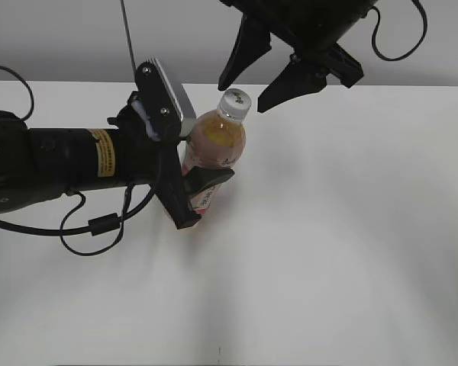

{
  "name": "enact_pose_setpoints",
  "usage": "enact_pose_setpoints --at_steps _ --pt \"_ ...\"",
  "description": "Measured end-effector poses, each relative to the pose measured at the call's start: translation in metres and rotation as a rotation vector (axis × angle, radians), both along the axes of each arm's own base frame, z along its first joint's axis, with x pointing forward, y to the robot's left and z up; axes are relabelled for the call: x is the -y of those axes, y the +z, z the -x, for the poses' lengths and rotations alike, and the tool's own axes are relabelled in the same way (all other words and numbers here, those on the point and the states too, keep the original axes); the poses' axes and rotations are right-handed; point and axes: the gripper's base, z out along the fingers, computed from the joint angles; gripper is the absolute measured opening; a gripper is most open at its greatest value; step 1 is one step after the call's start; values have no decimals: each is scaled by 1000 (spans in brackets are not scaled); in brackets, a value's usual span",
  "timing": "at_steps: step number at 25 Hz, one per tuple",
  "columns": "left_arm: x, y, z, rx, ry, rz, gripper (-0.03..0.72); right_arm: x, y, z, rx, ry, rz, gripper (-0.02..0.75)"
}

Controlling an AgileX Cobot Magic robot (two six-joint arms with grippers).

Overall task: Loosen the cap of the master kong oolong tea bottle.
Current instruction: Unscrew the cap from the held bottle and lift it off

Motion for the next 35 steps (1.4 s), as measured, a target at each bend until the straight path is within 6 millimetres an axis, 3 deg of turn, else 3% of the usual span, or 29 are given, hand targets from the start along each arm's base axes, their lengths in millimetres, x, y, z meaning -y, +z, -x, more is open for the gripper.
enact_pose_setpoints --at_steps 14,35 --pt "0 0 0 2 -1 -1 428 -2 -1 0 -87 -109 -27 407" --pt "-1 -1 -1 -1 2 -38 428 -3 -6 0 -102 -128 17 406"
